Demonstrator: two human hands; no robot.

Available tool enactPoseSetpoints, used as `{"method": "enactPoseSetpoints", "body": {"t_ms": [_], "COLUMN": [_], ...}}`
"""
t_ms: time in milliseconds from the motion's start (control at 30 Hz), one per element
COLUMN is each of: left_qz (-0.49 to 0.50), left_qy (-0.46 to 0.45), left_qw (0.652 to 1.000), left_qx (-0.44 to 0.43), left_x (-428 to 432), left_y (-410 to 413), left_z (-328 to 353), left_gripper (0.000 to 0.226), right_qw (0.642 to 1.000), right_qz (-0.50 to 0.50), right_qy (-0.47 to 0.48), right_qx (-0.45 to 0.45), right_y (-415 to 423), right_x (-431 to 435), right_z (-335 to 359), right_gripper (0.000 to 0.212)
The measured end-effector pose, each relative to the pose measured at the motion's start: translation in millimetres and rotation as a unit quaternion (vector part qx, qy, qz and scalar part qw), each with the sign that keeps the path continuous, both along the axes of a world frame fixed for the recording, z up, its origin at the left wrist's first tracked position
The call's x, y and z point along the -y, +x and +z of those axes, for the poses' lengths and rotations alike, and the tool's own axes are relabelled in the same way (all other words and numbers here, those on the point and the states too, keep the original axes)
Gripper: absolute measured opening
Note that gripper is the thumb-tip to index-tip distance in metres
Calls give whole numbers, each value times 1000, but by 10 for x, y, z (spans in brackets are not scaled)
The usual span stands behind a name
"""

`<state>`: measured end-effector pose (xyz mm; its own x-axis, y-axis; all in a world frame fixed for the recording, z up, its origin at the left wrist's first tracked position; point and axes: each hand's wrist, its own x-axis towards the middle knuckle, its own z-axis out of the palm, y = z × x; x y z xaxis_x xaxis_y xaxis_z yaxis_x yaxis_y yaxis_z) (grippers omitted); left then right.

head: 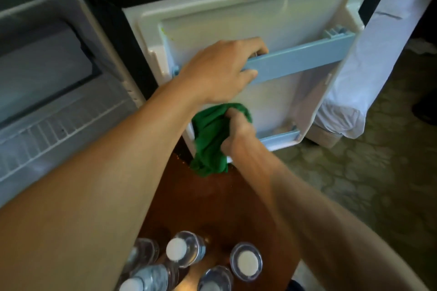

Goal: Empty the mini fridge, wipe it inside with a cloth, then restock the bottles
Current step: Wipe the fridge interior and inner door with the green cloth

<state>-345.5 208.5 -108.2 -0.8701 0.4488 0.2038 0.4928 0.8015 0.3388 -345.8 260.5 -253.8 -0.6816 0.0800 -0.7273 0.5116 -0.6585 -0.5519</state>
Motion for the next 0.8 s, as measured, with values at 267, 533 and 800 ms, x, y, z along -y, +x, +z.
{"method": "enactPoseSetpoints", "body": {"t_ms": [267,533,800], "left_qz": [10,10,15], "left_qy": [17,14,18], "left_qw": [1000,1000,1000], "left_qx": [8,-7,-3], "left_x": [-13,-4,-40], "left_y": [-8,-20,-21], "left_z": [-11,-53,-4], "left_gripper": [28,35,35], "right_qw": [976,989,991], "right_qz": [-172,-121,30], "right_qy": [33,61,-123], "right_qx": [-133,-57,-51], "right_y": [-351,63,-80], "right_x": [-1002,-115,-665], "right_z": [653,309,559], "right_gripper": [39,41,47]}}
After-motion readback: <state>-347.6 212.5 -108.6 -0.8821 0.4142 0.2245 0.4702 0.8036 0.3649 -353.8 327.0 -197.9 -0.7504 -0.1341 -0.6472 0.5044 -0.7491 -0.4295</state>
